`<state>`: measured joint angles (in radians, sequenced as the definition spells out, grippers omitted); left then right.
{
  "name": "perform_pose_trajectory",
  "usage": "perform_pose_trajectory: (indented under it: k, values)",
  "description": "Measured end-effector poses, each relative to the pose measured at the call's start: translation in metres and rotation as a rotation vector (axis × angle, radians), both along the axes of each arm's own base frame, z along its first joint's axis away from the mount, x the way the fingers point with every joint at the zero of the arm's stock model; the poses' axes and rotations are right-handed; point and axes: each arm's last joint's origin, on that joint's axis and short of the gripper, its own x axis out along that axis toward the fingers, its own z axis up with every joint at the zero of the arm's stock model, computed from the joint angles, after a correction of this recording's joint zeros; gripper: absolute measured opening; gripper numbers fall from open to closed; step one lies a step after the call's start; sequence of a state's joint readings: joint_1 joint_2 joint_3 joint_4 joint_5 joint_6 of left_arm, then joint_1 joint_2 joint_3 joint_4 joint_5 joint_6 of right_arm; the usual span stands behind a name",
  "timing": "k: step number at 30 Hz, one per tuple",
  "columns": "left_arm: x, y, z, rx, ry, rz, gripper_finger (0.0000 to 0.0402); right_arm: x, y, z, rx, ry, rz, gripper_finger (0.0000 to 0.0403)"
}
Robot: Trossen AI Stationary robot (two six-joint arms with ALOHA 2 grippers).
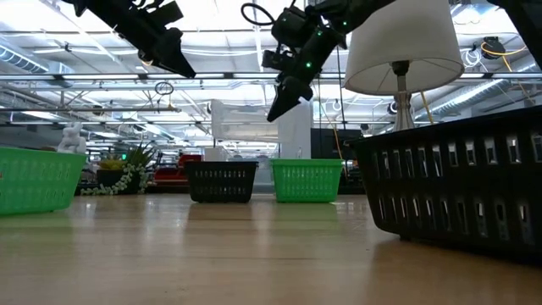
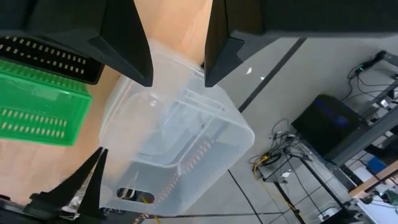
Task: Stack baskets by color
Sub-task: Stack the bottom transparent bin on the top stacked transparent bin
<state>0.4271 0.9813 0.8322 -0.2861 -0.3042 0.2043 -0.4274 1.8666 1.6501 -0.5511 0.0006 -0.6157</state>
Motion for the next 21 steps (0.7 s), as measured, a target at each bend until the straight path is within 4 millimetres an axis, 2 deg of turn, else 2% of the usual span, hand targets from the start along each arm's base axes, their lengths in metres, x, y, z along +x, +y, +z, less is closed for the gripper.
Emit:
perform_pose_trajectory:
  k: [5, 15, 21]
  values:
    - [0.0, 0.0, 0.0, -0.003, -0.002, 0.0, 0.0145, 0.001, -0.004, -0.008, 0.018, 0.02, -0.017, 0.0]
    - [0.0, 0.0, 0.0, -0.002, -0.002, -0.001, 0.0145, -0.002, -0.01, -0.007, 0.029, 0.011, -0.042, 0.0]
    - [0.0, 0.0, 0.0, -0.002, -0.002, -0.001, 0.0145, -0.006, -0.012, -0.015, 0.051, 0.024, -0.059, 0.0]
